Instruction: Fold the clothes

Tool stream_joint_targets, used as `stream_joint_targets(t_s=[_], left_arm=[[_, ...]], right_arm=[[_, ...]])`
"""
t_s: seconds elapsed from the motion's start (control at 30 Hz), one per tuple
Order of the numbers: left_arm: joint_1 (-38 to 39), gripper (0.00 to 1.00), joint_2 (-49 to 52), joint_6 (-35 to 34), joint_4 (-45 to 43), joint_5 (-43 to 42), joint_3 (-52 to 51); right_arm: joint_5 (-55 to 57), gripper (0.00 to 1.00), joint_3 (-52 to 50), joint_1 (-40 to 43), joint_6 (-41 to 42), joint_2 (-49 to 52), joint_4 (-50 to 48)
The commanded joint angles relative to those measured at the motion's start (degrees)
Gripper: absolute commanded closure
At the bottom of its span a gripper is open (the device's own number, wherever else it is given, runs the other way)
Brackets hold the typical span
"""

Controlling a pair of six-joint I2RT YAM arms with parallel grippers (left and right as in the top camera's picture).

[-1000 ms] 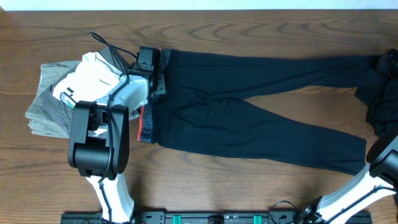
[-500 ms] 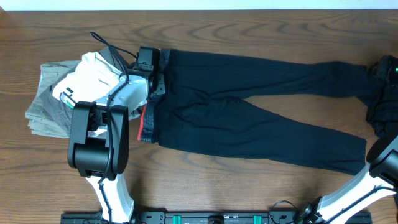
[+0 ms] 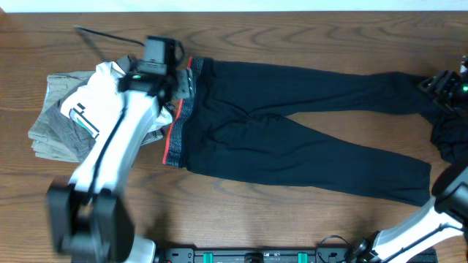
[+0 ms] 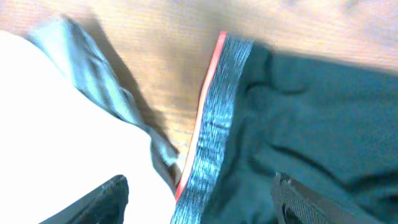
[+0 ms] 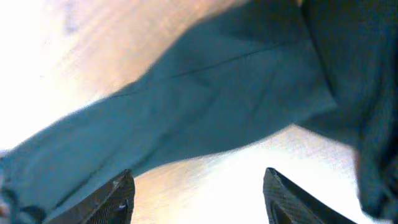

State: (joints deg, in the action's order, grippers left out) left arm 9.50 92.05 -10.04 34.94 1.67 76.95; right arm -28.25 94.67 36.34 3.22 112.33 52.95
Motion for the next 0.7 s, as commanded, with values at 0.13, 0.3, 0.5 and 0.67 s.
stream_joint_targets(t_s=[0.13, 0.3, 0.5, 0.67], left_arm=[[-0.1, 0.24, -11.5, -2.2, 20.7, -0.2, 0.7], [0.0, 0.24, -10.8, -5.1, 31.8, -2.8, -2.8], [0.0, 0.24, -10.6, -5.1, 26.4, -7.3, -17.4], [-0.1, 0.22, -10.4, -5.3, 13.5, -10.5, -29.8]], right_arm=[[0.1, 0.31, 0.9, 2.2, 2.4, -15.3, 9.9], [5.7, 0.3, 0.7, 1.6, 3.6, -17.2, 18.4], [5.3, 0.25, -4.5, 0.8, 3.6, -17.1, 19.9], [2.8, 0.21, -10.8, 0.1, 3.6, -17.1, 19.5]])
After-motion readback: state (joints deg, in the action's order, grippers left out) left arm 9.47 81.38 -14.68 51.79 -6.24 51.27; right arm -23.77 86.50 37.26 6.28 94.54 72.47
